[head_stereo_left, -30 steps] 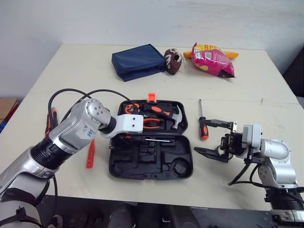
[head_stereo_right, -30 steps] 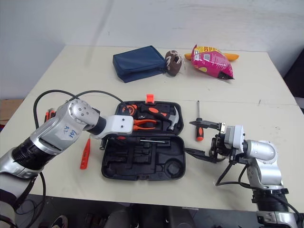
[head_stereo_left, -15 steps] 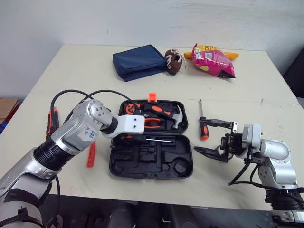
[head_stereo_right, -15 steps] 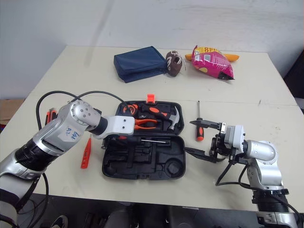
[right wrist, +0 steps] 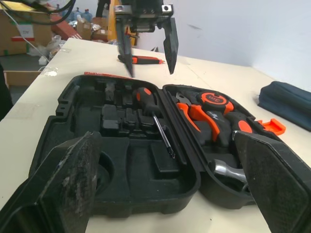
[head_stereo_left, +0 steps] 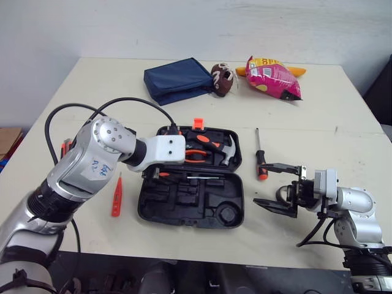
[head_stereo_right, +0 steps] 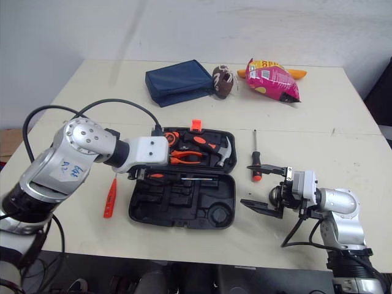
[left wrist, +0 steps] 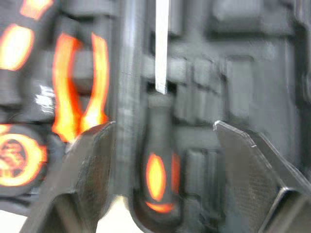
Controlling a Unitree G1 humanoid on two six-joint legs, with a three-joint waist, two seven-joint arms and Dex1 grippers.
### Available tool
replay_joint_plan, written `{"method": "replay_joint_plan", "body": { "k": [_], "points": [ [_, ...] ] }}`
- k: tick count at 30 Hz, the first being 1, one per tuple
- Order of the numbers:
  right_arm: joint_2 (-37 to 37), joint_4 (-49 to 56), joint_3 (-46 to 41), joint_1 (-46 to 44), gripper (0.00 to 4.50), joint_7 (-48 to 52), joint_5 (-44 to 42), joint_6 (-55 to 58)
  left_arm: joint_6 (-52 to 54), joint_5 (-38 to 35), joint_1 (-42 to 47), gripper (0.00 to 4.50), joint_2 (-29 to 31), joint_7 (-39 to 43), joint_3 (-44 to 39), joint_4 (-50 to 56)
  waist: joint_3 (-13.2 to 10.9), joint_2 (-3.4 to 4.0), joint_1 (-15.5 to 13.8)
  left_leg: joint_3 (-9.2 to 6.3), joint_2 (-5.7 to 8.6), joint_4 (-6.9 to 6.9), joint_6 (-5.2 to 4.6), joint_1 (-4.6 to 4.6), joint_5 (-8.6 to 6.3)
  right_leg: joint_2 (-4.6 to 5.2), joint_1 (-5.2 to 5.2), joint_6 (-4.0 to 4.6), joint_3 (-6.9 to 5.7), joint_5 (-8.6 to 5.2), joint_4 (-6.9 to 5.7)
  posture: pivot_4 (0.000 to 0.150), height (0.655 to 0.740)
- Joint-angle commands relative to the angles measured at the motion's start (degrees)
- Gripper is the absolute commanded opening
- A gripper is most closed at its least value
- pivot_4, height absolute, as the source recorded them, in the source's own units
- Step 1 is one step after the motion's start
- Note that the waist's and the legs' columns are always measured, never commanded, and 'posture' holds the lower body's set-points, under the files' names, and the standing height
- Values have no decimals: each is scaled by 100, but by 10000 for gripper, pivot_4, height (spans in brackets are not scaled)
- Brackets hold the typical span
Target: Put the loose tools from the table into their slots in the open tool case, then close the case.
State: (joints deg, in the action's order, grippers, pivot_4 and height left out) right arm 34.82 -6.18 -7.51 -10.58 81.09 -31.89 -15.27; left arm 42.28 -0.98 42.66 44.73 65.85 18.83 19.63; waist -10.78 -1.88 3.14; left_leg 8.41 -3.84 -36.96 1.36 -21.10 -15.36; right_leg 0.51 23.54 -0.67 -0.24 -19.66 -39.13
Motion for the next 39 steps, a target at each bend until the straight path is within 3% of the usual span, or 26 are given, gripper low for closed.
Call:
{"method": "replay_joint_plan", "body": {
  "k": [1, 2, 4, 5, 11, 22, 31, 34, 39],
  "points": [
    [-26, 72, -162, 3, 45000, -2, -88, -148, -1134, -454, -604, 16145, -326, -361, -814, -486, 0, 0, 7, 0, -1, -1, 0, 0, 0, -1, 0, 0, 0, 0, 0, 1500, 7400],
    [-32, 71, -163, 12, 45000, -18, -86, -159, -843, -739, -740, 11078, -602, -540, -1113, -545, -1, -2, 5, 0, -1, -1, 1, 2, -1, -1, 1, 0, 1, 0, -1, 1500, 7400],
    [-33, 105, -159, 29, 45000, -81, -70, -157, -1316, -767, -1031, 1920, -803, -759, -1238, -760, -1, -3, -10, -1, -1, -2, 1, -1, -1, -1, 2, 0, -1, 0, -2, 1500, 7400],
    [-35, 122, -160, 35, 45000, -119, -63, -151, -1519, -723, -1156, 294, -828, -778, -1209, -809, -2, -3, -13, -1, 0, -5, -1, 0, -3, 0, 1, 0, -1, 0, -2, 1500, 7400],
    [-7, 338, -130, 69, 45000, -365, -14, -56, -1672, -598, -1577, 294, -1124, -1182, -965, -986, -1, -3, -17, 0, 1, -4, -1, -2, -9, 1, 0, 0, 0, 0, 2, 1500, 7400],
    [69, 329, -180, 125, 45000, -464, -17, -61, -1594, -132, -1588, 294, -1062, -1380, -388, -1389, 3, -2, -16, 0, 1, -4, 0, 8, -11, 1, -11, -1, 0, 0, 3, 1500, 7400],
    [78, 647, -136, 185, 45000, -727, 5, 119, -955, 183, -1569, 294, -1190, -1416, 342, -1819, 27, 17, -53, 0, 3, -4, -9, 23, -17, 4, -30, -5, 0, 0, 10, 1500, 7400],
    [108, 804, -161, 240, 45000, -823, -16, 213, -942, 294, -1603, 294, -1193, -1566, 388, -2000, 57, 24, -65, -1, 1, 10, -33, 102, -53, 3, -117, -13, 0, -5, 37, 1500, 7400],
    [214, 1114, -365, 335, 45000, -1207, -46, 474, -2459, -412, -1425, 294, -1611, -1638, -499, -1845, 71, 32, -127, 0, 7, 81, -54, 195, -71, 8, -213, -19, 0, -5, 118, 1500, 7400]
  ]
}}
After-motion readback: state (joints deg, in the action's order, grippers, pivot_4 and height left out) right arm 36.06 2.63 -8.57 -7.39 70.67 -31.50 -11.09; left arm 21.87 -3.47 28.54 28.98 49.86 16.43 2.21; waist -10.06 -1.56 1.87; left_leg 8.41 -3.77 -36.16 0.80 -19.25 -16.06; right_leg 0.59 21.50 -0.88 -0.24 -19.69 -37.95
